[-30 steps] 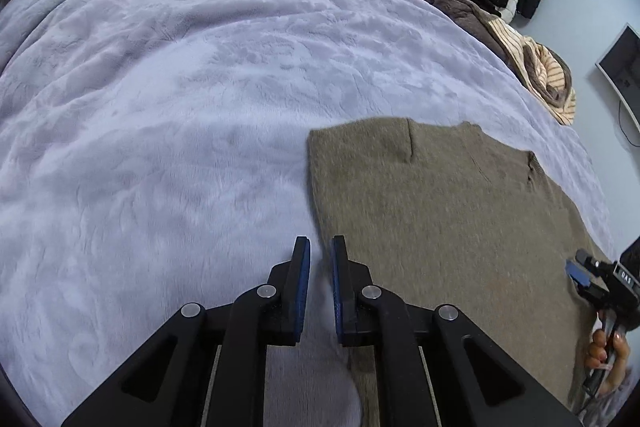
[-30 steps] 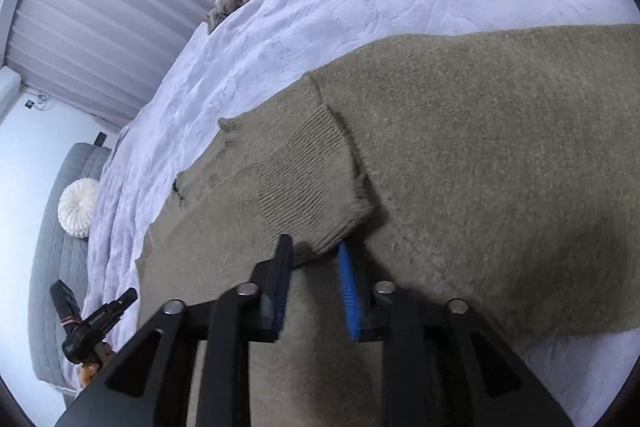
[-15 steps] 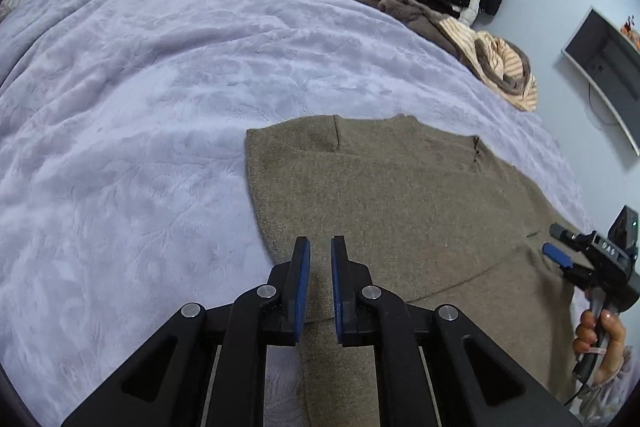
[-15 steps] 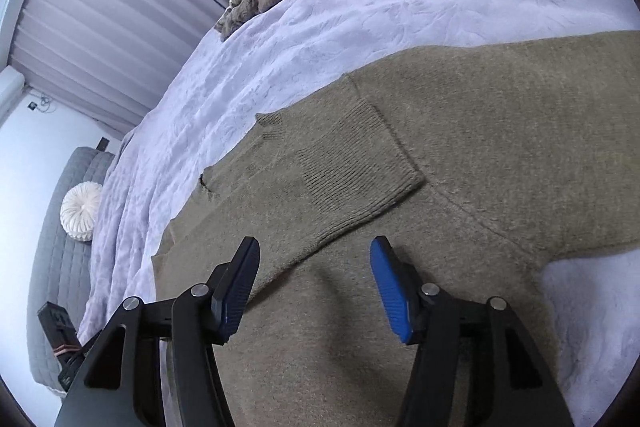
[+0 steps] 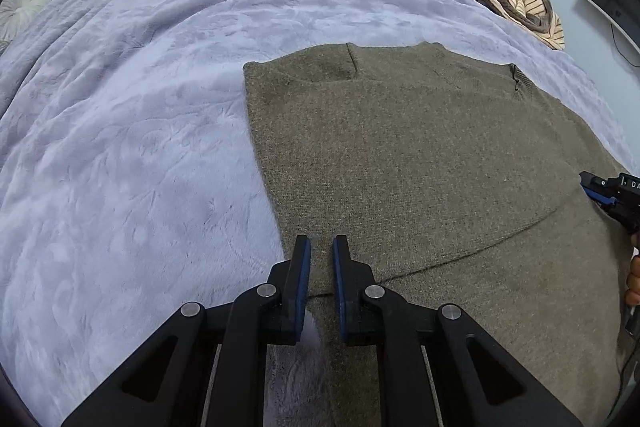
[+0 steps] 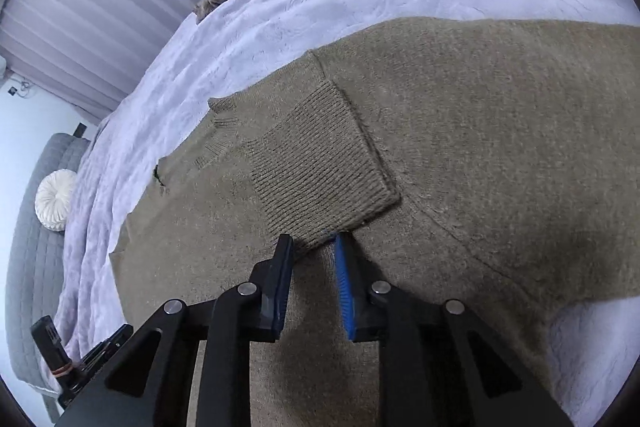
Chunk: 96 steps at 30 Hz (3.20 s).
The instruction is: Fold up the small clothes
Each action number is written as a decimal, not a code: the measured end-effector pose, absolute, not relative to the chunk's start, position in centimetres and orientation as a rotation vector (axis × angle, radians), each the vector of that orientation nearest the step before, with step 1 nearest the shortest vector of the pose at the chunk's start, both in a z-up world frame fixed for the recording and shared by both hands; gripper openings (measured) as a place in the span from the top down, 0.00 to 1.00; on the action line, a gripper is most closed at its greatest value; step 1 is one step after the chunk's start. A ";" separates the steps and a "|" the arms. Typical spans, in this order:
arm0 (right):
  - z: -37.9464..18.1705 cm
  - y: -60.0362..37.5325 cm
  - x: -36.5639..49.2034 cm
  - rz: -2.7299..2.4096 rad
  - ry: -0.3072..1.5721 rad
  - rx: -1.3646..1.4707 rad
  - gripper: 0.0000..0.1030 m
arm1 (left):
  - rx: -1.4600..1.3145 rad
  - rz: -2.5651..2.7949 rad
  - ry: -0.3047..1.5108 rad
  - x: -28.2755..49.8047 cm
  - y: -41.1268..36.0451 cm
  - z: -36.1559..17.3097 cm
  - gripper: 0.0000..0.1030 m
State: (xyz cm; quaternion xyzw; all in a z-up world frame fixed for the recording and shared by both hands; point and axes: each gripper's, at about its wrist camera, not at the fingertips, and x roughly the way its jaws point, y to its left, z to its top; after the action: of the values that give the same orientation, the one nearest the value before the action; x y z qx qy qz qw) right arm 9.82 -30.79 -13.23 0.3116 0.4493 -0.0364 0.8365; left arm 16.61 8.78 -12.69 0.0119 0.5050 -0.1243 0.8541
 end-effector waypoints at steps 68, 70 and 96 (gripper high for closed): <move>-9.5 -56.8 -8.9 -0.275 0.384 1.279 0.89 | -0.111 -0.341 1.070 7.3 -10.4 -6.7 0.01; -8.3 -55.8 -7.6 -0.219 0.383 1.227 0.89 | -0.129 -0.334 1.069 7.9 -9.7 -6.8 0.01; -12.1 -22.0 14.2 0.317 1.000 0.577 0.81 | -0.297 -0.144 1.043 11.3 5.4 -9.8 0.01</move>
State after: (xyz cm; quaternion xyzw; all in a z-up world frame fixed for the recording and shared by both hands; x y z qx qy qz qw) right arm 14.19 -22.03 -12.11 0.2716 0.4706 0.1493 0.8262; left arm 11.26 5.44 -9.82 -0.1412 0.4960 -0.0686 0.8540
